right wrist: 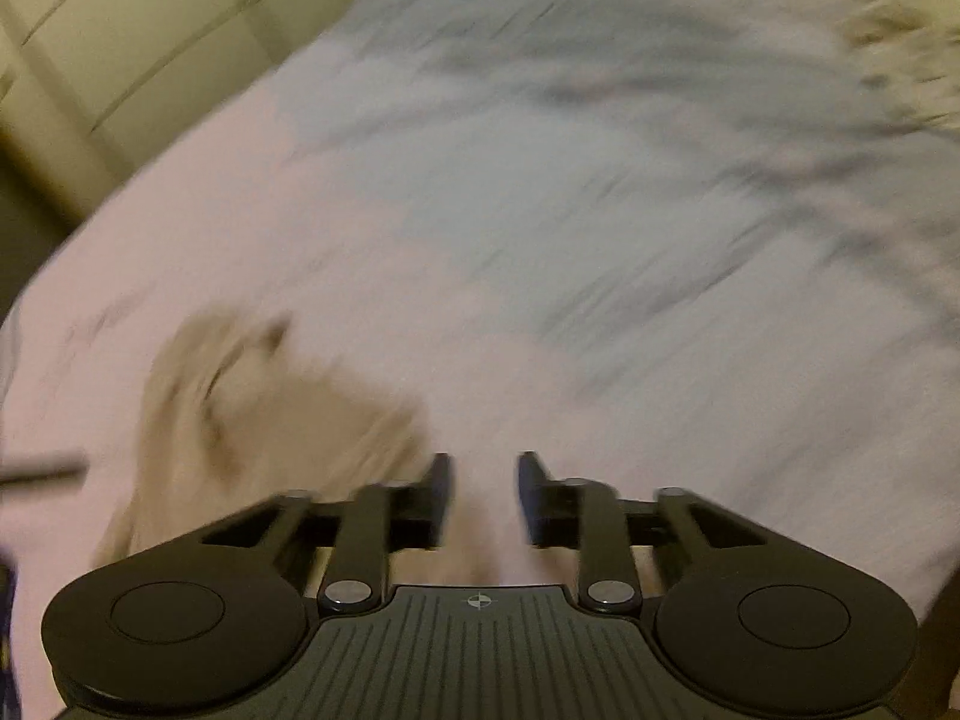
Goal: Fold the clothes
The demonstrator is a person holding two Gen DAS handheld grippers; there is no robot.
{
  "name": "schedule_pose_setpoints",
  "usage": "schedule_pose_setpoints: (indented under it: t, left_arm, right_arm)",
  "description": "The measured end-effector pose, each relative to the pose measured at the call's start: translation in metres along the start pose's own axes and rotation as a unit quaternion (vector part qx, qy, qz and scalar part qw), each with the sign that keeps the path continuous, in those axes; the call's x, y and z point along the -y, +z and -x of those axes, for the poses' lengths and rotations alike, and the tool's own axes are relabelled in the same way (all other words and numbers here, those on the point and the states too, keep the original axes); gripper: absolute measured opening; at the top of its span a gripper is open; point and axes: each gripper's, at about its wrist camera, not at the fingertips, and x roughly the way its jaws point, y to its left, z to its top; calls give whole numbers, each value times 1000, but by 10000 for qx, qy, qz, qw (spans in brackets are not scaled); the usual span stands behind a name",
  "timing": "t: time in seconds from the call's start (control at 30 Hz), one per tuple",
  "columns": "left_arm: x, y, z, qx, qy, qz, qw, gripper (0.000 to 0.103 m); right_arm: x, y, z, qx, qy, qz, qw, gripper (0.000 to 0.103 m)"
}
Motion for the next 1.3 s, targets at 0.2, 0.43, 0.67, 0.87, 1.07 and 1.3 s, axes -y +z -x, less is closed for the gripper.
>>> schedule_pose_setpoints:
  t: [0.2, 0.43, 0.67, 0.87, 1.07, 1.3]
  left_arm:
    - [0, -16, -12, -205, -68, 0, 9998, 29]
    - [-5, -25, -15, -247, -68, 132, 9996, 29]
    - [-12, -20, -9, -131, -34, 230, 9996, 28]
    - [-11, -9, -4, 120, -221, 114, 9996, 28]
    - [-5, 28, -27, 261, -432, -302, 9983, 31]
    - [-29, 89, -88, 234, -1017, 91, 9945, 48]
  right_arm:
    - [-31, -33, -42, -602, 74, 364, 9975, 33]
    - [-33, -47, -56, -652, -134, 362, 9971, 1]
    - [-17, -28, -9, 210, -752, 464, 9959, 0]
    - [1, -10, 36, 1202, -1489, 547, 9800, 0]
    - [59, -28, -22, -583, -1204, -913, 9868, 1]
    - [83, -36, -20, -316, -384, -2142, 9755, 54]
